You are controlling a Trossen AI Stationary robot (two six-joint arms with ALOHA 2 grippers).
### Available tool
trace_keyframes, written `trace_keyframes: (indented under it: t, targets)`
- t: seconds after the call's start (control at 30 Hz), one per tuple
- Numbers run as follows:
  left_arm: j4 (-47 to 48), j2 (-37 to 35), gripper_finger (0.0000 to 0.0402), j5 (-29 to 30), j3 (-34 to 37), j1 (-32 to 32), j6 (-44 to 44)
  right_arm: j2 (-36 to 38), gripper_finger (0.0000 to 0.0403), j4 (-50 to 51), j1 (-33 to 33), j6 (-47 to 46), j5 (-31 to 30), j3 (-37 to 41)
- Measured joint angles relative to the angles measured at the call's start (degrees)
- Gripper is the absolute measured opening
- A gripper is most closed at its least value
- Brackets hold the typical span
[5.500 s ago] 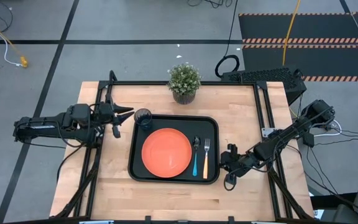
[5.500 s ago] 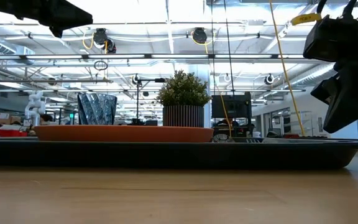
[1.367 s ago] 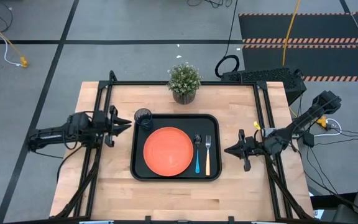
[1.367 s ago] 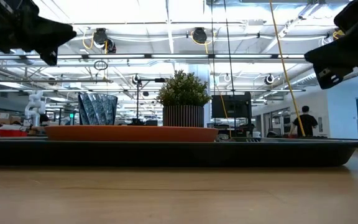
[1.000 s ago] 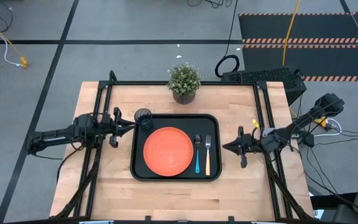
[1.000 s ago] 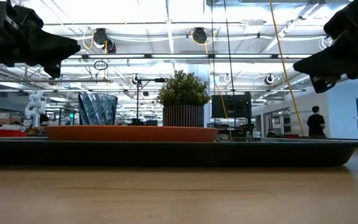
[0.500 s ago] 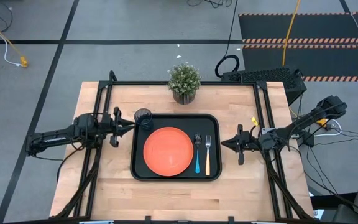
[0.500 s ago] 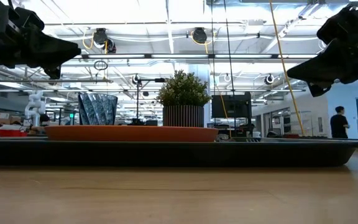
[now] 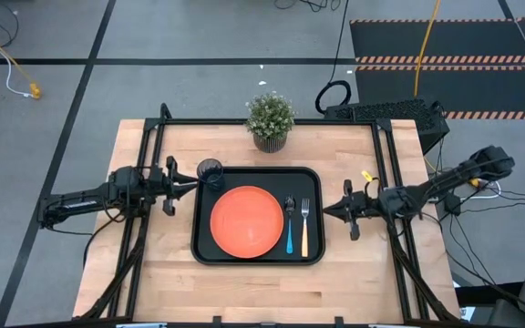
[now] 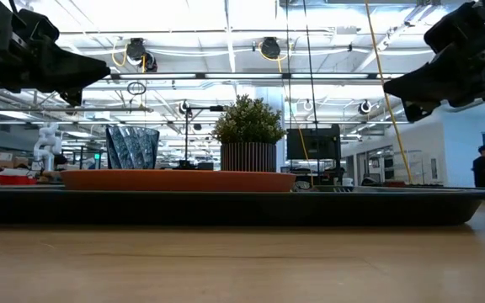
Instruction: Pick and place plate/cup/fork/spoon on tray
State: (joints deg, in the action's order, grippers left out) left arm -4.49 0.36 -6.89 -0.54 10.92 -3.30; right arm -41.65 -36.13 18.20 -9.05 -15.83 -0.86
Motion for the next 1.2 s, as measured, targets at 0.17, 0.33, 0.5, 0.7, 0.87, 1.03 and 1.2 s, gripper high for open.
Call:
trace_keyframes:
  t: [0.17,0.33,0.5,0.7,0.87,1.03,1.2]
  targets:
    - [0.0,0.0,0.0078,2.3,0.0,0.0,-0.2,0.4,0.0000,0.9,-4.1,1.0,2.5,0.0]
    - [0.0,0.0,0.0078,2.5,0.0,0.0,-1.3,4.2,0.0000,5.9,-6.0,1.2,2.5,0.0]
    - [0.5,0.0,0.0078,2.5,0.0,0.0,-1.6,9.9,0.0000,12.4,-6.3,0.9,2.5,0.0]
    - [1.0,0.0,0.0078,2.4,0.0,0.0,-1.8,15.7,0.0000,17.3,-6.3,0.9,2.5,0.0]
    - [1.0,0.0,0.0078,2.4,0.0,0.0,-1.7,18.7,0.0000,21.2,-6.2,1.7,2.5,0.0]
    - [1.0,0.0,0.0078,2.3,0.0,0.0,-1.7,21.3,0.0000,23.6,-6.2,1.7,2.5,0.0]
    - [0.9,0.0,0.0078,2.2,0.0,0.0,-1.7,25.8,0.0000,28.2,-6.2,0.8,2.6,0.0]
